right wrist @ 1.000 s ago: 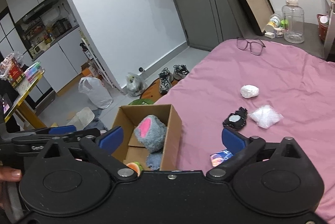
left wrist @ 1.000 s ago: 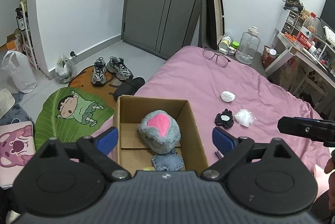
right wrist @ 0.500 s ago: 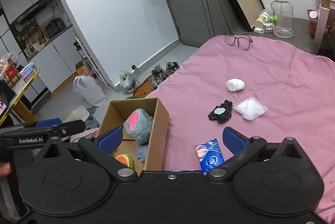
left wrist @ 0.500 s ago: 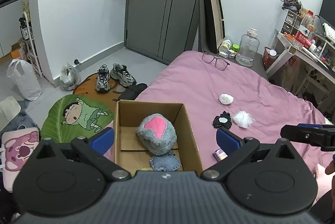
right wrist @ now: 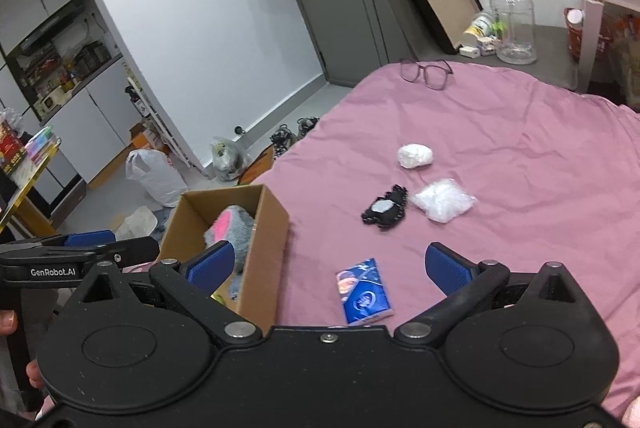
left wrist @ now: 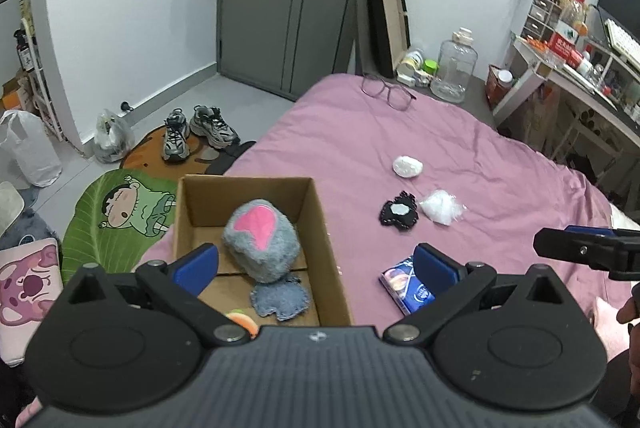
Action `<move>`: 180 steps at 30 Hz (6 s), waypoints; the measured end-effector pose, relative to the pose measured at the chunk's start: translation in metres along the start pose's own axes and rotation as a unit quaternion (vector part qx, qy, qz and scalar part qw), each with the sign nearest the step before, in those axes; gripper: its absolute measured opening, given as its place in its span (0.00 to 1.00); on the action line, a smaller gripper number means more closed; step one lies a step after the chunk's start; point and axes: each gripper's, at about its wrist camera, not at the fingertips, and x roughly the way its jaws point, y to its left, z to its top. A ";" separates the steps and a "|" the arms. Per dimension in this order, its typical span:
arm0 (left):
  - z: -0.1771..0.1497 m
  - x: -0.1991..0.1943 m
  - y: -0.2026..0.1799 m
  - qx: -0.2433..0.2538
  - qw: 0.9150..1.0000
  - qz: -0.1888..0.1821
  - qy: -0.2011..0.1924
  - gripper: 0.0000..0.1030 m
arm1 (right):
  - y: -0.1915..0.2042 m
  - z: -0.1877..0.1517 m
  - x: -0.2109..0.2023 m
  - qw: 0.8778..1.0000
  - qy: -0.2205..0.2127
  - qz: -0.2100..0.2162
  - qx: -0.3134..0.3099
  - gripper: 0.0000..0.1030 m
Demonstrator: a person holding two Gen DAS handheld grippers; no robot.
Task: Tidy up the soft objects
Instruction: 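Move both tools back toward the blue tissue pack on the bed, then grasp the blue tissue pack with the left tool, then carry the tissue pack with the left tool while the right tool grasps the white fluff bag, then drop the tissue pack and fluff bag into the cardboard box with both tools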
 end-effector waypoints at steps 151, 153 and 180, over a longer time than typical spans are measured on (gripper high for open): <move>-0.001 0.059 0.074 -0.068 0.998 -0.018 0.006 0.54 | 0.069 0.019 0.075 0.999 -0.043 0.016 -0.014 0.02; -0.004 0.057 0.083 -0.072 0.997 -0.015 0.007 0.54 | 0.075 0.018 0.074 0.999 -0.045 0.018 -0.016 0.02; -0.022 0.050 0.128 -0.084 0.996 -0.013 0.010 0.54 | 0.125 -0.002 0.082 0.998 0.018 0.062 -0.019 0.12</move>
